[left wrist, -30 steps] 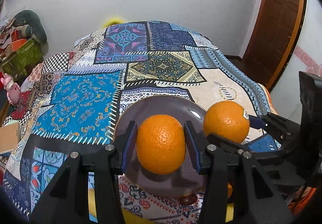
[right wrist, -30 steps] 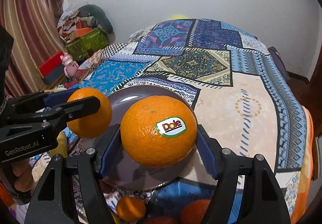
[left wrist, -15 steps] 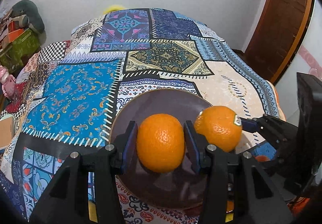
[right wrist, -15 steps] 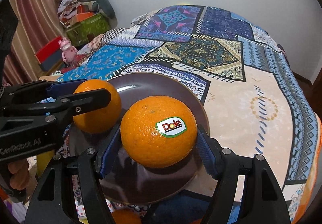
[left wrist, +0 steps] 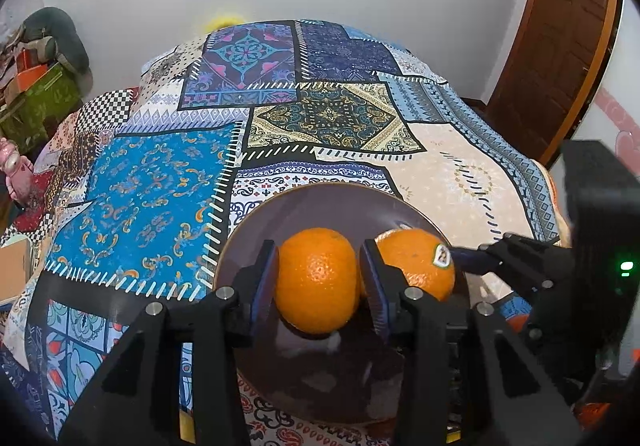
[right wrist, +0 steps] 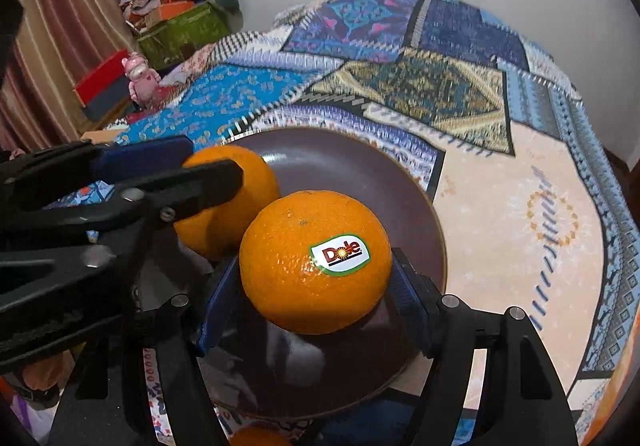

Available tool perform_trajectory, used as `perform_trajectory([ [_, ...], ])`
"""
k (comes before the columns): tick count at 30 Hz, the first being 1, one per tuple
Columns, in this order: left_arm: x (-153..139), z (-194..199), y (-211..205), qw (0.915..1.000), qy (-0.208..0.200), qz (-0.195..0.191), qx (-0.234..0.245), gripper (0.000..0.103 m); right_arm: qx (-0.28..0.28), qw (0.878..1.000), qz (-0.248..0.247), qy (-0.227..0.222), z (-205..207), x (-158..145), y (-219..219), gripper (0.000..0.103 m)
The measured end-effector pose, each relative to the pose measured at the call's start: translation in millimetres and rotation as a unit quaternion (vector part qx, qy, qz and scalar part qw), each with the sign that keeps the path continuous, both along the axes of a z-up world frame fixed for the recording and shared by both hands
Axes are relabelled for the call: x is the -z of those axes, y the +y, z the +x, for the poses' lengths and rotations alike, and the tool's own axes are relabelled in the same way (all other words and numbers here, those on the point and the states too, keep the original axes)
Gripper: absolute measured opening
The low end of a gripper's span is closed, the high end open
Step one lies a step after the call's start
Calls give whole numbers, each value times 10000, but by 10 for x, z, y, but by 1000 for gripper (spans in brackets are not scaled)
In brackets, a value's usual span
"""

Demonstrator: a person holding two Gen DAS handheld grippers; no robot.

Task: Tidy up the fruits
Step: 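Carry the left tool's orange onto the purple plate while the right tool lowers its orange beside it, then open both tools and lift them away from the oranges on the plate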

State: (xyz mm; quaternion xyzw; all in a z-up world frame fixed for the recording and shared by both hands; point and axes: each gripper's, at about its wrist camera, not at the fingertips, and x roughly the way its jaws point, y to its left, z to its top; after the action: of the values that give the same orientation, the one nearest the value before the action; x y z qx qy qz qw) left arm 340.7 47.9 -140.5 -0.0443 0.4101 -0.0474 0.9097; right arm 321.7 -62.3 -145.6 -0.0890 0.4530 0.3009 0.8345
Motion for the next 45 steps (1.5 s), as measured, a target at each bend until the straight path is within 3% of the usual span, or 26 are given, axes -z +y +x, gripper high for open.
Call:
perform_trajectory([
  [6, 17, -38, 5, 10000, 63, -7, -21, 42, -14, 9996, -38, -280, -64, -74, -25, 70],
  [11, -48, -127, 15, 10000, -19, 50, -30, 43, -1, 9984, 86, -559, -141, -236, -80, 77],
  [28, -509, -891, -56, 9982, -579, 171, 53, 66, 541, 9900, 382, -1243, -708, -646, -710, 80],
  [34, -507, -1121, -190, 9979, -619, 113, 170, 73, 758, 9883, 347, -1280, -861, -601, -953, 83],
  [45, -185, -1142, -415, 9994, -181, -153, 237, 74, 932, 9909, 258, -936, -932, -265, -1250, 82],
])
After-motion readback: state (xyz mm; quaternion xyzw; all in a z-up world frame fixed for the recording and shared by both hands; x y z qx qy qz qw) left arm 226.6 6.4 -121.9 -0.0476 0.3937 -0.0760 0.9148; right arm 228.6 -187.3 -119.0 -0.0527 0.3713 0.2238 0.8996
